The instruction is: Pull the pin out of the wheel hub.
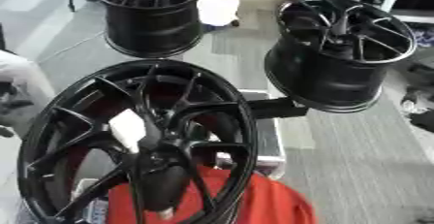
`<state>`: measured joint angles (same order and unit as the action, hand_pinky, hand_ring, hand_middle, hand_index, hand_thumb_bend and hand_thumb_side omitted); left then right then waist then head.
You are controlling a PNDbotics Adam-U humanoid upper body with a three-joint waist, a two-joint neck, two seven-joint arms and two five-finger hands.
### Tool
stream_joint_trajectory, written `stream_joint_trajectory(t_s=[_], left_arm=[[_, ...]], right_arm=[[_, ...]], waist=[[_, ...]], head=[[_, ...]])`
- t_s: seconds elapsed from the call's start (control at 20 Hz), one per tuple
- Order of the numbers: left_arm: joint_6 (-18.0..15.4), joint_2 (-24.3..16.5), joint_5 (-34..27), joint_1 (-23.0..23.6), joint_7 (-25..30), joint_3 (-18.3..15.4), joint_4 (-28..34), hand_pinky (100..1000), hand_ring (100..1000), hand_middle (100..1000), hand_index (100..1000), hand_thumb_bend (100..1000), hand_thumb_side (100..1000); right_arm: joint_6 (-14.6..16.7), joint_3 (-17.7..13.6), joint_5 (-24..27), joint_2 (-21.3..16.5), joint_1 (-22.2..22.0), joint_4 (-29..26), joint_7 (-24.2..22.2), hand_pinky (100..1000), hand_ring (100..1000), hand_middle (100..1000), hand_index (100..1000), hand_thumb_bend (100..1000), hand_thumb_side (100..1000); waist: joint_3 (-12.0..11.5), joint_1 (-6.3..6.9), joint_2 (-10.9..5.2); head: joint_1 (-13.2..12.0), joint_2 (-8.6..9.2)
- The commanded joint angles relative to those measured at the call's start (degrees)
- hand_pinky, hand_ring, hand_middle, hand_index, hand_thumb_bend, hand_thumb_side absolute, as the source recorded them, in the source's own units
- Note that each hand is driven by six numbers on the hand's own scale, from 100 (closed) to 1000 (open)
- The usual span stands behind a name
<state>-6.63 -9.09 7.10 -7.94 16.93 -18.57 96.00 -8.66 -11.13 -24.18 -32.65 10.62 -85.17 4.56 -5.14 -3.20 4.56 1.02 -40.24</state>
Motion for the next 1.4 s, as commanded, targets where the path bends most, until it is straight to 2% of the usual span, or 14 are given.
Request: stream_joint_trajectory(t_s=[0.05,0.2,0.45,0.6,0.75,0.95,1.4], left_arm=[[0.03,-1.13,-0.01,-0.15,-0.12,-0.13,1.02,533,596,619,791,100,720],[-0.06,-0.97,-0.08,-0.15,0.05,0.03,1.00,533,596,620,791,100,720],[-0.18,-0.56,-0.16,-0.33,0.32,0.32,0.98,532,596,619,791,100,721],[-0.24,-0.40,-0.20,-0.39,0.53,0.52,0.96,532,596,618,790,100,721],[-0.29,-0.29,-0.32,-0.49,0.74,0.73,0.97,532,596,618,790,100,721],[-0.29,-0.24,-0.40,-0.46,0.83,0.78,0.98,532,596,618,790,100,722],[-0.30,-0.20,-0.45,-0.65,0.97,0.84,1.04,532,597,618,790,100,722]], right_arm=[[1.05,1.02,1.68,0.61,1.58,-3.32,3.79,712,722,783,920,100,296],[2.46,3.47,3.85,2.76,2.81,-6.21,4.66,693,698,761,915,100,295],[6.11,8.25,10.56,9.10,4.92,-11.21,4.95,665,659,725,906,100,303],[7.90,11.28,14.76,12.28,5.63,-12.77,4.97,655,643,707,902,100,300],[8.90,13.77,16.89,15.38,5.70,-13.35,3.89,650,638,701,902,100,299],[9.98,15.14,18.30,18.08,5.28,-13.29,3.42,648,634,696,901,100,301],[10.21,15.84,18.64,18.65,4.74,-12.98,2.90,648,630,692,901,100,308]], waist=[[-0.23,0.30,-0.73],[-0.45,0.49,-0.68],[-0.73,0.78,-0.31],[-0.77,0.85,-0.22],[-0.86,0.95,-0.21],[-0.90,0.98,-0.23],[-0.93,0.83,-0.03]], head=[[0.22,0.15],[0.28,0.12],[0.57,0.15],[0.88,0.09],[0.96,0.20],[1.25,0.29],[1.18,0.40]])
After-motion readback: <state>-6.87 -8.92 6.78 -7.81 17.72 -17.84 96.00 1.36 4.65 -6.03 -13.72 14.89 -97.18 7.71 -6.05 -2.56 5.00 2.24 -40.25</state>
